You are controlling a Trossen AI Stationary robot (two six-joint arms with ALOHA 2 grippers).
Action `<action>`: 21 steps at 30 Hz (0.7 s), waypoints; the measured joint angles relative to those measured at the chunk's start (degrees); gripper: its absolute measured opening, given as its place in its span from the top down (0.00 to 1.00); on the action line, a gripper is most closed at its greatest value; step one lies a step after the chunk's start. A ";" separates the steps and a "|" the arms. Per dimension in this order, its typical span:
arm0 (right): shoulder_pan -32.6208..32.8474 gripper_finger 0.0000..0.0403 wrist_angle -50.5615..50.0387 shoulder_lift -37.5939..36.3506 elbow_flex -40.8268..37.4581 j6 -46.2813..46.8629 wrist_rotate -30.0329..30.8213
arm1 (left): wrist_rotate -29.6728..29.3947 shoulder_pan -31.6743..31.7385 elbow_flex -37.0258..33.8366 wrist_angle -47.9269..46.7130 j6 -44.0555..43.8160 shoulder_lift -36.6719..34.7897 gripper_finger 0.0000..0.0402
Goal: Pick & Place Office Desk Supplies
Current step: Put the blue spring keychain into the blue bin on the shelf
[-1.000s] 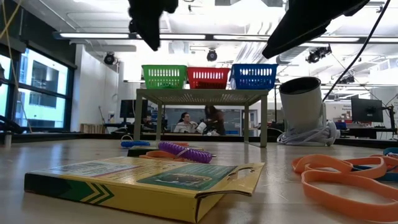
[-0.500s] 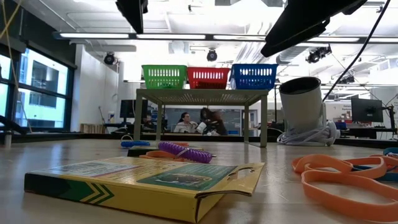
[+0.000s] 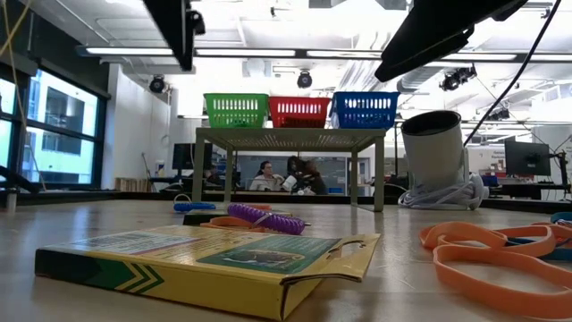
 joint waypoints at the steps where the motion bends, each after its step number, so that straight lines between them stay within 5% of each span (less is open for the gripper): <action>1: 0.00 0.43 0.00 0.00 0.00 0.00 -0.02 | -0.18 0.00 -1.05 0.78 0.22 0.00 0.44; 7: 0.00 0.43 0.00 0.00 0.00 0.00 0.00 | 0.69 -0.54 -6.71 4.46 3.48 -0.05 0.39; 21: 0.04 0.43 -0.24 0.00 0.00 -0.09 -1.09 | 1.03 0.03 -29.73 31.95 8.20 -0.04 0.38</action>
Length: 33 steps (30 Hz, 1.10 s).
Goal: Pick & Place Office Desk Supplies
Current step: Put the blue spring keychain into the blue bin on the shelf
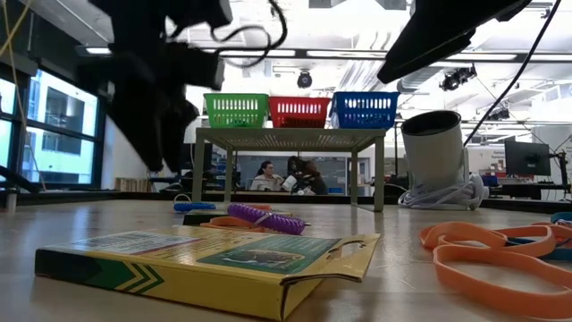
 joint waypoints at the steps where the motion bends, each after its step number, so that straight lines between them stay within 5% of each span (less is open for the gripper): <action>1: 0.00 0.43 0.01 0.00 0.00 -0.02 -0.01 | -0.47 0.28 -0.87 0.81 0.02 0.00 0.38; 6: 0.00 0.43 0.10 0.00 0.00 -0.07 -0.01 | -4.41 1.91 -2.51 5.08 -0.06 -0.02 0.38; 33: -0.11 0.43 0.20 0.00 0.00 -0.09 0.04 | -2.58 7.49 -9.72 16.45 0.41 -0.02 0.38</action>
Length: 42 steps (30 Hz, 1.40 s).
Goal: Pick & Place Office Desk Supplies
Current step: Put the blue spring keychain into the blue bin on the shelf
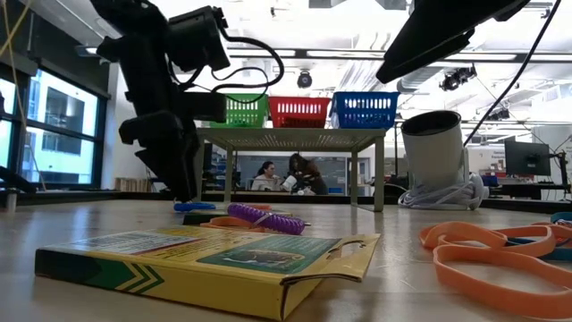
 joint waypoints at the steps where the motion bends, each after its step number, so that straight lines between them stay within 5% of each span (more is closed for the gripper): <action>1: 0.00 0.43 0.01 0.00 0.00 0.00 -0.01 | -0.02 0.00 0.00 0.04 0.00 0.00 0.38; 29: -0.64 0.43 0.16 0.02 0.01 -0.02 0.10 | -0.78 -0.07 -5.05 6.53 0.66 0.02 0.38; 42: -2.71 0.43 3.69 0.02 0.02 -0.02 -4.55 | -1.29 -0.09 -8.11 10.88 -0.90 -0.20 0.38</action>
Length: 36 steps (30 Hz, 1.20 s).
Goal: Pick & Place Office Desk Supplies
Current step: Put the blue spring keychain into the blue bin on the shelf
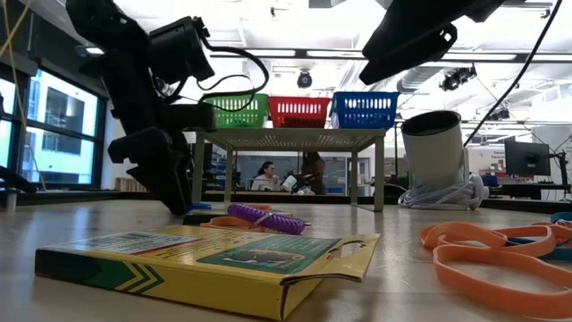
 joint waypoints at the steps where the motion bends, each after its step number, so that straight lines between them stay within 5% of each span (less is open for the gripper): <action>1: 0.00 0.43 -0.02 0.00 0.00 0.00 0.00 | 0.02 0.00 -0.07 0.06 -0.02 0.00 0.38; 27: 0.09 0.43 -0.96 0.00 0.00 -1.31 0.06 | 2.46 0.11 -0.26 0.91 -2.75 5.17 0.40; 32: 0.09 0.43 -0.96 0.00 0.00 -1.23 0.06 | 3.25 0.04 0.09 2.02 -4.54 8.91 0.51; 36: 0.09 0.43 -0.94 0.00 0.00 -1.17 0.07 | 2.44 -0.68 0.05 2.70 -5.03 8.83 0.70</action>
